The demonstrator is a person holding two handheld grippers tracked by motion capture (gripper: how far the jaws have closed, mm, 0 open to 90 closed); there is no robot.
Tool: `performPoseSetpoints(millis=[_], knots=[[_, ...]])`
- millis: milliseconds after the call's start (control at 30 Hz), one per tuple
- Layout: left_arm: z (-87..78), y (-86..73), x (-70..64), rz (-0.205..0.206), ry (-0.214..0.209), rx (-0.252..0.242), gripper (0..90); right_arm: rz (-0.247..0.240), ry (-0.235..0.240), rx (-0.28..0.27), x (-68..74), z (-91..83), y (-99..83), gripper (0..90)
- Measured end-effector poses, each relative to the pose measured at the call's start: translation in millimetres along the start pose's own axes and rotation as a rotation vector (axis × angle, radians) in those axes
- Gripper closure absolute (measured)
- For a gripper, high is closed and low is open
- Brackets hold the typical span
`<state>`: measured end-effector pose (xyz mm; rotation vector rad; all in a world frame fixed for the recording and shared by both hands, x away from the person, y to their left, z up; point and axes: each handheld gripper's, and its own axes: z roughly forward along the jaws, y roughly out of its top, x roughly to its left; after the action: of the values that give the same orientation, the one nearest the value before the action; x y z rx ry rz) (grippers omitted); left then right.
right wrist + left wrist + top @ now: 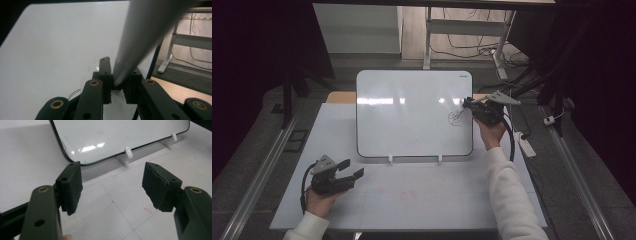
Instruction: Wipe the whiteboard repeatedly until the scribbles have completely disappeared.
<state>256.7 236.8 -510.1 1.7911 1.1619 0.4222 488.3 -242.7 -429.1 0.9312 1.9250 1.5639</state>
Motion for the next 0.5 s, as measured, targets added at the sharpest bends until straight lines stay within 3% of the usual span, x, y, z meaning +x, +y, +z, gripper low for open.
performPoseSetpoints(millis=[67, 133, 167, 233, 300, 333, 400, 433, 467, 500], knots=[[0.0, -0.1, 0.7, -0.004, 0.0, 0.001, 33.1, -0.033, 0.03, 0.027, 8.0, 0.6, -5.0, 78.7], [1.8, 0.1, 1.2, -0.004, -0.002, 0.005, 33.1, -0.097, 0.054, 0.061, 15.7, 1.1, -8.1, 78.7], [1.8, 0.1, 1.2, -0.004, -0.002, 0.005, 33.1, -0.099, 0.05, 0.064, 14.3, -0.5, -7.0, 78.6], [2.1, 0.4, -0.3, 0.0, -0.003, 0.005, 33.1, -0.051, 0.009, 0.034, 5.9, -5.2, -5.5, 78.7], [1.3, 0.4, -1.5, 0.003, -0.003, 0.004, 33.1, -0.016, 0.008, 0.018, 2.6, -6.2, -7.8, 78.7], [1.0, 0.4, -1.4, 0.003, -0.003, 0.002, 33.2, -0.029, 0.015, 0.026, 5.9, -5.4, -9.2, 78.7], [1.8, 0.4, 0.4, -0.005, -0.002, 0.004, 33.2, -0.069, 0.073, 0.058, 16.5, -1.5, -13.1, 78.7], [1.8, 0.4, 0.4, -0.005, -0.002, 0.004, 33.2, -0.069, 0.073, 0.058, 16.5, -1.5, -13.1, 78.7], [2.3, 0.4, 0.7, -0.005, -0.003, 0.007, 33.1, -0.109, 0.074, 0.079, 20.8, -0.9, -13.1, 78.7], [2.3, 0.4, 0.4, -0.004, -0.002, 0.007, 33.1, -0.09, 0.073, 0.075, 17.4, -1.7, -11.8, 78.6]])
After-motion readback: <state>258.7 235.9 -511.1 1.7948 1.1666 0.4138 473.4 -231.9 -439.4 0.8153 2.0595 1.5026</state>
